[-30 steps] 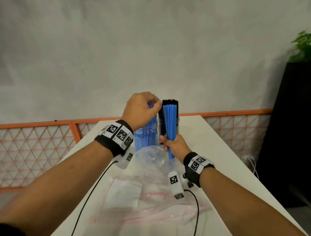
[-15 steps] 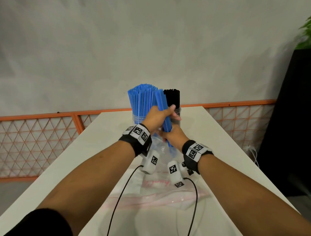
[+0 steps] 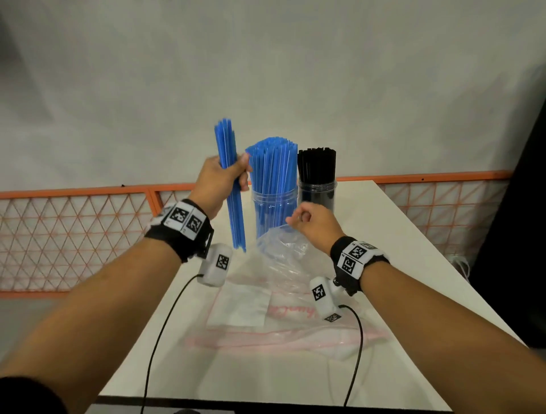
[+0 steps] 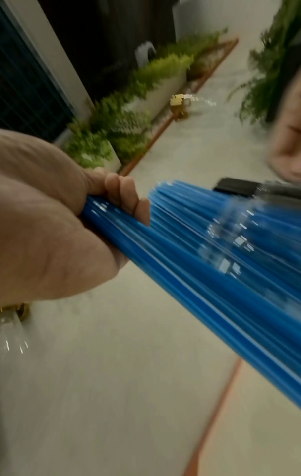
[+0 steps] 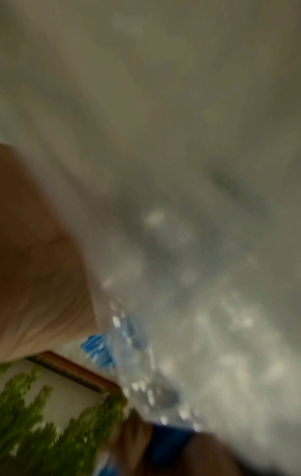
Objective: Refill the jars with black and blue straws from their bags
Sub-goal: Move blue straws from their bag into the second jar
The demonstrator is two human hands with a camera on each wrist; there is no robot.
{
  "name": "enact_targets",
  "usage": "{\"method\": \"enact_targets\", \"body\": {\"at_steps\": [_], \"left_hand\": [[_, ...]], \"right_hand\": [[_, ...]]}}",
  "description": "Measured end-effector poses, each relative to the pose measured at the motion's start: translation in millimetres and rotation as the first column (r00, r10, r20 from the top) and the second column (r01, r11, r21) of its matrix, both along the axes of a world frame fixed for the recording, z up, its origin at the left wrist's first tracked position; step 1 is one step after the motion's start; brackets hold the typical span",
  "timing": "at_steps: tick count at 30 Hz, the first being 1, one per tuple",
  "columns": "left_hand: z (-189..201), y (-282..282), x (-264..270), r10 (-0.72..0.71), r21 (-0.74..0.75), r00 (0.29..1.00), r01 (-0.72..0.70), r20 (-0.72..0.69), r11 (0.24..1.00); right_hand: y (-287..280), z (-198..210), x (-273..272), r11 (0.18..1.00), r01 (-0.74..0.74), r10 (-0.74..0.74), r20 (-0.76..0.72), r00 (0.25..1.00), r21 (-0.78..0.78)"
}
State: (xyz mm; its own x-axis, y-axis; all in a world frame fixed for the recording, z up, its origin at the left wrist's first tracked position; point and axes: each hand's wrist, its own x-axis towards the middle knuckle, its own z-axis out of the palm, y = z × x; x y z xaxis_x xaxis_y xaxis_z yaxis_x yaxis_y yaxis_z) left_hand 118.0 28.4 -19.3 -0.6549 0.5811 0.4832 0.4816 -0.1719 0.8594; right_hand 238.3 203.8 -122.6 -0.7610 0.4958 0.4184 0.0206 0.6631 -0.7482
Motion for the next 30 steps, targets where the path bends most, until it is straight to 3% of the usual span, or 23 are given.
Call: {"method": "enact_targets", "body": {"at_steps": [5, 13, 21, 24, 30], "left_hand": [[-57.8, 0.1, -13.2, -0.01, -0.03, 0.989, 0.015, 0.15, 0.999], [-68.9, 6.3, -20.7, -0.004, -0.035, 0.987, 0.009, 0.163, 0.999], [-103.7, 9.6, -16.2, 0.043, -0.107, 0.976, -0.021, 0.212, 0.994], [-73.1, 11.6, -9.8, -0.006, -0.028, 0.99, 0.01, 0.144, 1.0], [36.5, 36.5, 2.8, -0.11, 0.285, 0.993, 0.096, 0.033, 0.954]], "right_hand": [[-11.2, 11.1, -7.8, 0.971, 0.055, -0.021, -0.145, 0.989, 0.233], [-18.4, 15.4, -8.3, 0.933, 0.114, -0.085, -0.098, 0.992, 0.341], [-19.9, 14.9, -5.2, 0.893, 0.117, -0.114, -0.033, 0.993, 0.434], [-21.0, 14.7, -7.0, 0.887, 0.117, -0.114, -0.034, 0.993, 0.446], [-21.1, 25.4, -19.0, 0.901, 0.095, -0.096, -0.019, 0.995, 0.424]]}}
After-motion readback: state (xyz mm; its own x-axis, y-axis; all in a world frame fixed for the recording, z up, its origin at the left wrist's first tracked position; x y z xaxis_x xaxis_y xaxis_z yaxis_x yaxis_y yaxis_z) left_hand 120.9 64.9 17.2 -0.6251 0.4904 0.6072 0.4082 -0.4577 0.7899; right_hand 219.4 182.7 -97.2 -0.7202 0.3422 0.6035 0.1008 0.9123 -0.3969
